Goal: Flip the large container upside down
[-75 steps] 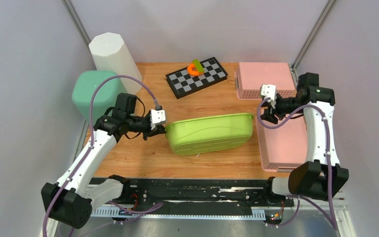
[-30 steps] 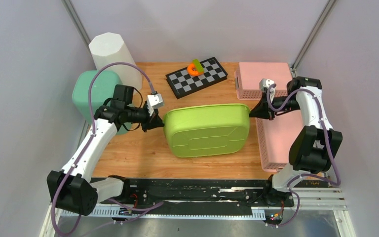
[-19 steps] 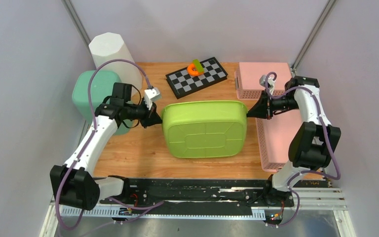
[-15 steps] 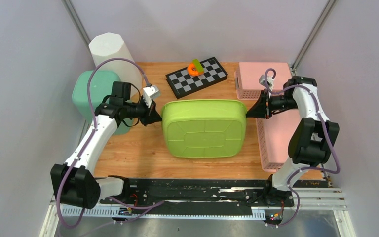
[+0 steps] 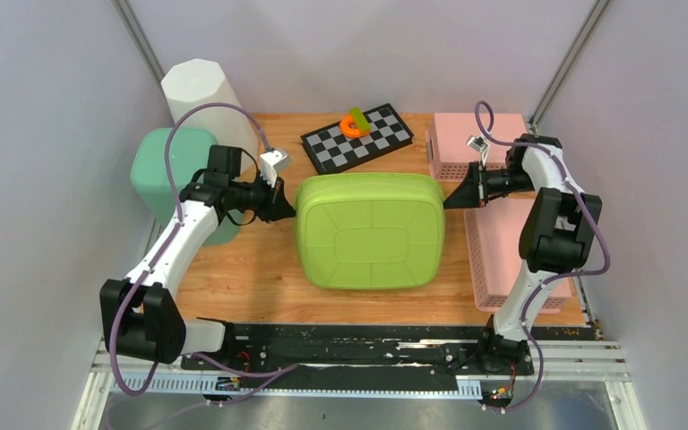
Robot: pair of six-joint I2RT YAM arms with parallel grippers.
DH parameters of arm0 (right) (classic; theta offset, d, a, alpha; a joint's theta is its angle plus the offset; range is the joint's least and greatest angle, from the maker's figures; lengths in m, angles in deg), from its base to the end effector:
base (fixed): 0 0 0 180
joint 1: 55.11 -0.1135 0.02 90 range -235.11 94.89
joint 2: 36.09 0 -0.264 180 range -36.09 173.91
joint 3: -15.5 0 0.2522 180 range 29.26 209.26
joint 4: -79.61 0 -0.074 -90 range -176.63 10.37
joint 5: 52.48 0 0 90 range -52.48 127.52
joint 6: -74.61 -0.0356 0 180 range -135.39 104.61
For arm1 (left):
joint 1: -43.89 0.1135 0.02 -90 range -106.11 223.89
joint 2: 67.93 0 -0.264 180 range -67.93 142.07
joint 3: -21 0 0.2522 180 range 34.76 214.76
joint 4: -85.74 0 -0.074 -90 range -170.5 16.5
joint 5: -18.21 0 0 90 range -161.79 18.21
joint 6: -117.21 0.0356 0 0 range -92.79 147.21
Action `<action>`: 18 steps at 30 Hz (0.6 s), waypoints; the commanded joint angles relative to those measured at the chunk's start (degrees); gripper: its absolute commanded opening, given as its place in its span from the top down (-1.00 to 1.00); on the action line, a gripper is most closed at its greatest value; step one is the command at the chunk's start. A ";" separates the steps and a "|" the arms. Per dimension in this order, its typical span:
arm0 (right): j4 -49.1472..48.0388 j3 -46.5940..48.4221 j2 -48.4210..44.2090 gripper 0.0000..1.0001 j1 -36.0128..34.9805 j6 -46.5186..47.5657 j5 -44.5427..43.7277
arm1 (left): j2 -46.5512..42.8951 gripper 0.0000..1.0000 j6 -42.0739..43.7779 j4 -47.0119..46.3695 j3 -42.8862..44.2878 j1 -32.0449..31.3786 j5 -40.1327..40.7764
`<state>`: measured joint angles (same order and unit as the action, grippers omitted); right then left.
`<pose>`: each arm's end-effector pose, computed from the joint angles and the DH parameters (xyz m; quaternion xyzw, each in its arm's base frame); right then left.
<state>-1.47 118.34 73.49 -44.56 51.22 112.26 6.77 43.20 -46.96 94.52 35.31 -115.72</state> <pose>0.3370 -0.0278 0.2524 -0.2970 0.7338 0.5376 0.2903 0.2618 -0.0645 0.2883 0.3141 0.8191 -0.3278 0.3506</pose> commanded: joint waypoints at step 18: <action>-31.67 -10.67 -11.66 0.95 -6.09 -44.60 -15.98 | 1.65 1.00 -4.61 -6.41 -0.69 -0.34 3.24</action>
<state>-26.84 108.98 63.02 -49.44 13.91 99.52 8.04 39.68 -51.48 94.52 35.09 -112.70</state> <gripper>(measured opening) 0.050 0.002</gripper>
